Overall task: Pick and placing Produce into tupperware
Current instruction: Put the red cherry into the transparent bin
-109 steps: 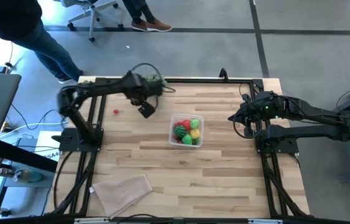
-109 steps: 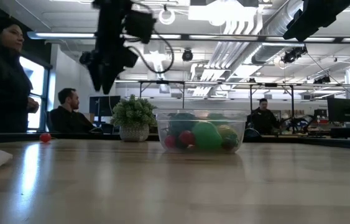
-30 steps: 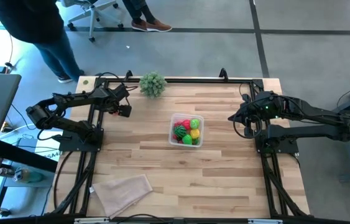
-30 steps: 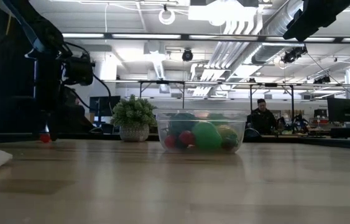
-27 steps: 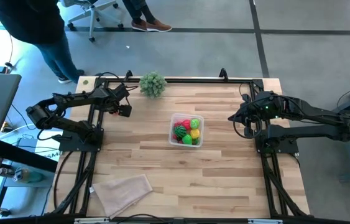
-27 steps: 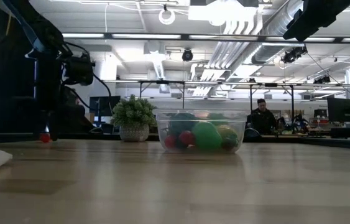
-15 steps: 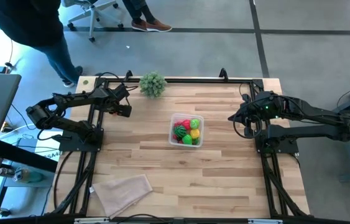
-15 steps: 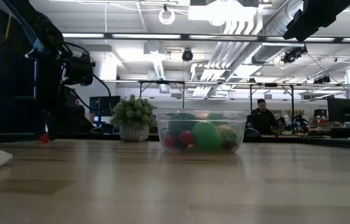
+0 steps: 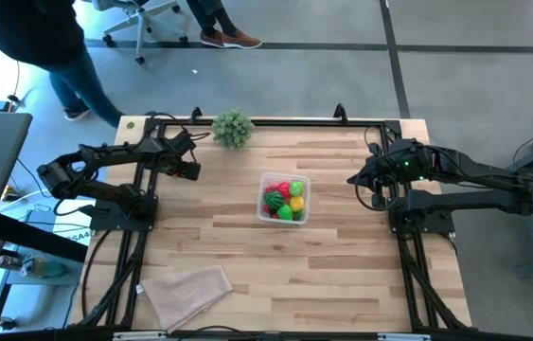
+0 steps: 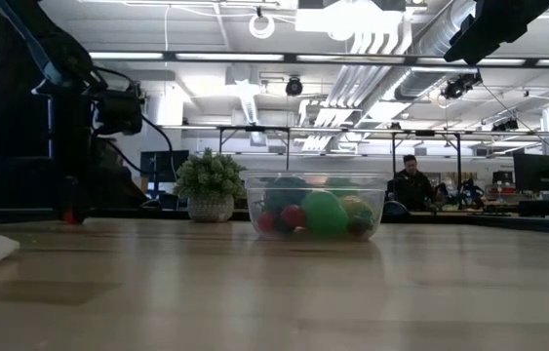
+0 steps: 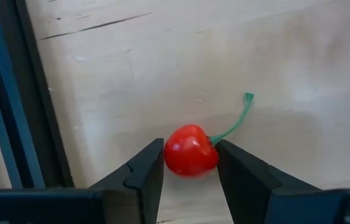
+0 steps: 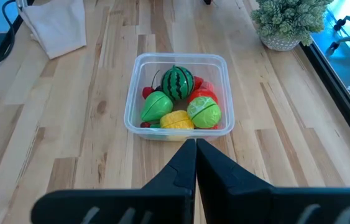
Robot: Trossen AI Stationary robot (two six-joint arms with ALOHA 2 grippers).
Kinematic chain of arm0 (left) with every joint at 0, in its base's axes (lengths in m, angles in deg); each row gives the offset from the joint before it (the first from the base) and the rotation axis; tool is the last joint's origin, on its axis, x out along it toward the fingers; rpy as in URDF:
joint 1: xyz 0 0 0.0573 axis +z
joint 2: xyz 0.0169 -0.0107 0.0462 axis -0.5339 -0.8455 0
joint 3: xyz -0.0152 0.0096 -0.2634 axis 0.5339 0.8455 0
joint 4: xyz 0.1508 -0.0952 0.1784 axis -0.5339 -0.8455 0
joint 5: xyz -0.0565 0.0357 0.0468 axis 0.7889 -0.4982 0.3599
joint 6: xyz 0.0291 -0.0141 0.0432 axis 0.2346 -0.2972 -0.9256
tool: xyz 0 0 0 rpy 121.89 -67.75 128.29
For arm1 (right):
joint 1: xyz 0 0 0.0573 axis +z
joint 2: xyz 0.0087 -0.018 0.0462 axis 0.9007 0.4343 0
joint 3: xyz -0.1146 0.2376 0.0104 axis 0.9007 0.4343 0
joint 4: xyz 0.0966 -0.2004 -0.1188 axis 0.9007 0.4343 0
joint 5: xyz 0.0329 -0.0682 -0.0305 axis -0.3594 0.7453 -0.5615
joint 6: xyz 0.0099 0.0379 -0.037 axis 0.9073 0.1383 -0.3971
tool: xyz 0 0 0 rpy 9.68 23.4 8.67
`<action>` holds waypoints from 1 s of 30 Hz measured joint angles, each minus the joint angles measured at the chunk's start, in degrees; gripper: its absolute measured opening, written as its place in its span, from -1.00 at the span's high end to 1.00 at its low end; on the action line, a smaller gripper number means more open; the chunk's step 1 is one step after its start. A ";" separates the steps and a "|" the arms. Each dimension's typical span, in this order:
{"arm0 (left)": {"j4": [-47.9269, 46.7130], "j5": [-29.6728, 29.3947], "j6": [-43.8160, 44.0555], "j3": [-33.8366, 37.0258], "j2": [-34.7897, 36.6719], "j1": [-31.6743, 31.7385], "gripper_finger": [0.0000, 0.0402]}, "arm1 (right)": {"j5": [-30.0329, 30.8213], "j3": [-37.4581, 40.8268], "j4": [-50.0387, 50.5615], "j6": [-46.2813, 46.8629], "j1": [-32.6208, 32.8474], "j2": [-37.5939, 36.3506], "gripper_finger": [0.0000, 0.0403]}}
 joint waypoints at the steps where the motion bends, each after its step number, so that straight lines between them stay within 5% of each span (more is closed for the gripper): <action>1: -0.04 -0.02 -0.04 -0.17 -0.07 0.00 0.31 | 0.00 -0.02 -0.02 0.00 0.02 -0.02 0.99; 20: -0.26 0.03 0.33 -1.12 -0.28 0.04 0.32 | -0.01 0.00 0.00 0.00 0.01 -0.02 0.99; 30: -0.28 0.18 0.36 -1.17 -0.30 0.04 0.48 | -0.02 -0.02 -0.02 0.00 0.00 0.00 0.99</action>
